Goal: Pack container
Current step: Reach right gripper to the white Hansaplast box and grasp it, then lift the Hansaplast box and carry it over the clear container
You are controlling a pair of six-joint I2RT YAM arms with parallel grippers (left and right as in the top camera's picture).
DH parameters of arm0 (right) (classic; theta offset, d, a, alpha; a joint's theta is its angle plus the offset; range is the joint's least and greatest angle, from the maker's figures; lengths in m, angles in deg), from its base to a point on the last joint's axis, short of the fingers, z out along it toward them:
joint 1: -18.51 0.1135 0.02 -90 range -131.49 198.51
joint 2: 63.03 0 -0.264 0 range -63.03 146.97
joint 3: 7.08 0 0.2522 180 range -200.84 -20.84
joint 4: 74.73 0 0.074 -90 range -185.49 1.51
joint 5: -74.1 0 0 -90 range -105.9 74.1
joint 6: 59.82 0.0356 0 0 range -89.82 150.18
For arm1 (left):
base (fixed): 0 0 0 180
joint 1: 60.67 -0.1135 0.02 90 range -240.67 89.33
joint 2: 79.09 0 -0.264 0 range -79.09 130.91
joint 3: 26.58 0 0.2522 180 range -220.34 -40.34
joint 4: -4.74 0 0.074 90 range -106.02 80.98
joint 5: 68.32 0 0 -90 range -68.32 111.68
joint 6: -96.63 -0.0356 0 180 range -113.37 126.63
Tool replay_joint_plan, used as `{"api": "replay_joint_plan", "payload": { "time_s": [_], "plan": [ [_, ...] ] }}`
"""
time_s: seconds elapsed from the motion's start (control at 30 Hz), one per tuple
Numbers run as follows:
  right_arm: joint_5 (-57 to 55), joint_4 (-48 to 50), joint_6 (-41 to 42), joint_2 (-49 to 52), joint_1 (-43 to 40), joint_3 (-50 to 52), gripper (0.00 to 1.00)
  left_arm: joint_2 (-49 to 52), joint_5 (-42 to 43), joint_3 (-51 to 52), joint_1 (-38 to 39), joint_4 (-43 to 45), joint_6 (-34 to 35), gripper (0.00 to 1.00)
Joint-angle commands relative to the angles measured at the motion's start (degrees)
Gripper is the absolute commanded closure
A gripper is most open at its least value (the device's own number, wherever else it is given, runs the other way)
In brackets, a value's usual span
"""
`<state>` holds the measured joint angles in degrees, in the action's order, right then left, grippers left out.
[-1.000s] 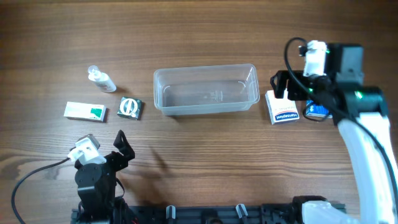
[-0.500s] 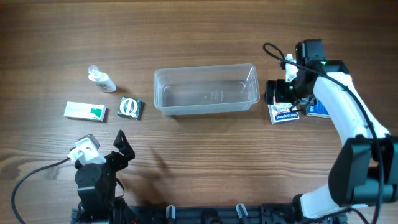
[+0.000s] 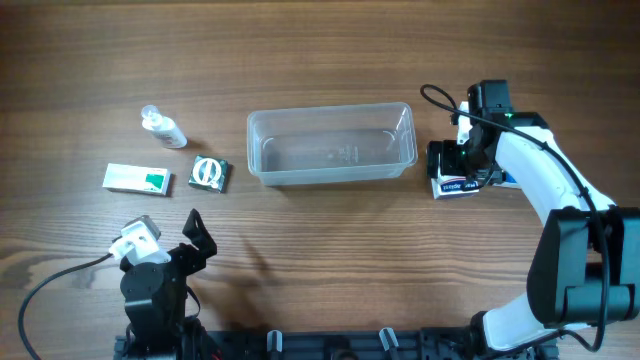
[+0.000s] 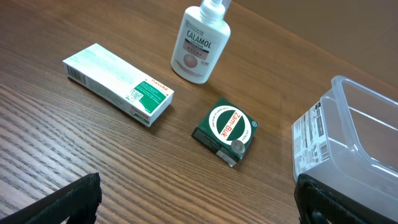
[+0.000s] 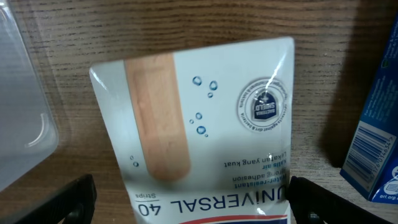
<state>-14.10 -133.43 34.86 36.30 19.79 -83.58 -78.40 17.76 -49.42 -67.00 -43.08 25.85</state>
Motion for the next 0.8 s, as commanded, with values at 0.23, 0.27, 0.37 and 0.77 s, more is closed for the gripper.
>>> {"api": "replay_joint_plan", "payload": {
  "time_s": [0.23,0.27,0.37,0.77],
  "plan": [
    [-2.08,3.56,4.28,0.59,-0.5,3.26,0.01,-0.52,0.26,0.22,-0.33,0.2,-0.35,0.0],
    [-2.03,3.89,4.48,0.59,-0.5,3.56,0.01,-0.52,0.26,0.2,-0.33,0.2,-0.35,0.0],
    [-2.03,5.33,4.52,0.59,-0.52,4.26,0.04,-0.52,0.26,0.2,-0.33,0.2,-0.35,0.0],
    [-2.03,-0.52,6.4,-5.03,-0.5,-0.74,0.4,-0.52,0.26,0.22,-0.33,0.2,-0.35,0.0]
  ]
}}
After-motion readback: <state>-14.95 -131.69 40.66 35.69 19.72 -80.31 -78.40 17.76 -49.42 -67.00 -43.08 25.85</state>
